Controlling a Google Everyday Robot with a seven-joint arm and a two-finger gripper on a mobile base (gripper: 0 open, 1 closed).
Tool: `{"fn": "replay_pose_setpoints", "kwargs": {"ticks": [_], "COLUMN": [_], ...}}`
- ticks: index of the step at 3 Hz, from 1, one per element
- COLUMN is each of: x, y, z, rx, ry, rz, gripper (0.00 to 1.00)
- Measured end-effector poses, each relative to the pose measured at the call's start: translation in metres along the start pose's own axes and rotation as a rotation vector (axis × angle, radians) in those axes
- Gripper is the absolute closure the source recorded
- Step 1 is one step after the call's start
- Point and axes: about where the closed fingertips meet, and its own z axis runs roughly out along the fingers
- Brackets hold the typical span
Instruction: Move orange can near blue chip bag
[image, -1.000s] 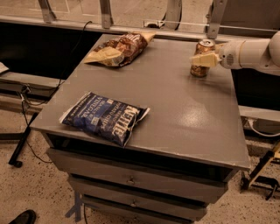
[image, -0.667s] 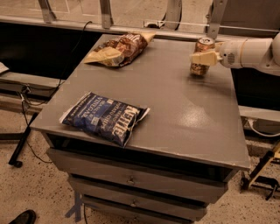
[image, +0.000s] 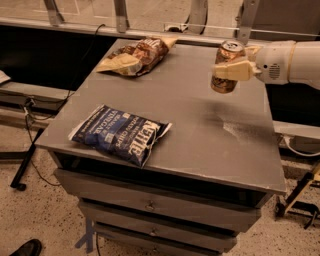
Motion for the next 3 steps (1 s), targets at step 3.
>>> {"fn": "replay_pose_setpoints", "kwargs": {"ticks": [3], "x": [0.031], "y": [0.066], "z": [0.009], "rx": [-0.154], "ry": [-0.026], "rz": [0.067], "gripper": [1.0]}}
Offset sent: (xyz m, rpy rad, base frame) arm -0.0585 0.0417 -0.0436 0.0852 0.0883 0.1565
